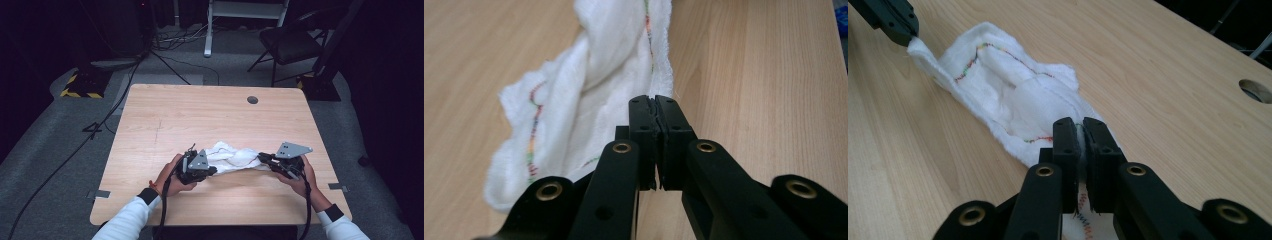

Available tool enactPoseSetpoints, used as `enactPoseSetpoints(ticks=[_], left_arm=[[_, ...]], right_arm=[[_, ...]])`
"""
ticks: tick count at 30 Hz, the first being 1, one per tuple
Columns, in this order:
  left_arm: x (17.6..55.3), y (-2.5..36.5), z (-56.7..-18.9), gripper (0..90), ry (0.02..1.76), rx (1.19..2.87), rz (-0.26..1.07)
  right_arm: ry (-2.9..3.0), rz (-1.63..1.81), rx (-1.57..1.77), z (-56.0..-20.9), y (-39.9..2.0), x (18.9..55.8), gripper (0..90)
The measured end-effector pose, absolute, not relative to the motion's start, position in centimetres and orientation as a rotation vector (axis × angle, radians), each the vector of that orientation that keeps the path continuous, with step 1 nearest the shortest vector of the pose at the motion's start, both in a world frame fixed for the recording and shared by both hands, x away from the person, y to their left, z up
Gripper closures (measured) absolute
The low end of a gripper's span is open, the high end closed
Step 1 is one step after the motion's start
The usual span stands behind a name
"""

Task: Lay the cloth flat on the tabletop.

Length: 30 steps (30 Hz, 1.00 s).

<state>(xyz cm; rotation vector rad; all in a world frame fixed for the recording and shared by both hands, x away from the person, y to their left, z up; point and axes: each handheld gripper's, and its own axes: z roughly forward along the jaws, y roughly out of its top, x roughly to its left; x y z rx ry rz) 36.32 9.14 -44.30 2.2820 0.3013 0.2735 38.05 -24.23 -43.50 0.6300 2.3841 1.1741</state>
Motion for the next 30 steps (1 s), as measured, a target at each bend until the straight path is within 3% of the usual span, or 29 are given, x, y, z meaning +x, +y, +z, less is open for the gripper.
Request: enactPoseSetpoints(ticks=[14, 22, 28, 30], left_arm=[[36.2, 10.9, -39.2, 87.3, 0.276, 2.089, 0.426], [39.3, 11.1, -39.9, 87.5, 0.395, 2.133, 0.496], [42.3, 11.9, -41.3, 87.5, 0.506, 2.161, 0.513], [43.1, 12.4, -41.9, 87.4, 0.541, 2.172, 0.515]], right_arm=[[2.290, 1.272, 0.602, -39.9, -24.7, 36.7, 85.2], [2.321, 1.225, 0.625, -40.3, -23.6, 39.4, 83.9], [2.342, 1.173, 0.646, -41.5, -22.5, 42.7, 76.2], [2.357, 1.158, 0.666, -42.0, -22.3, 43.8, 68.7]])
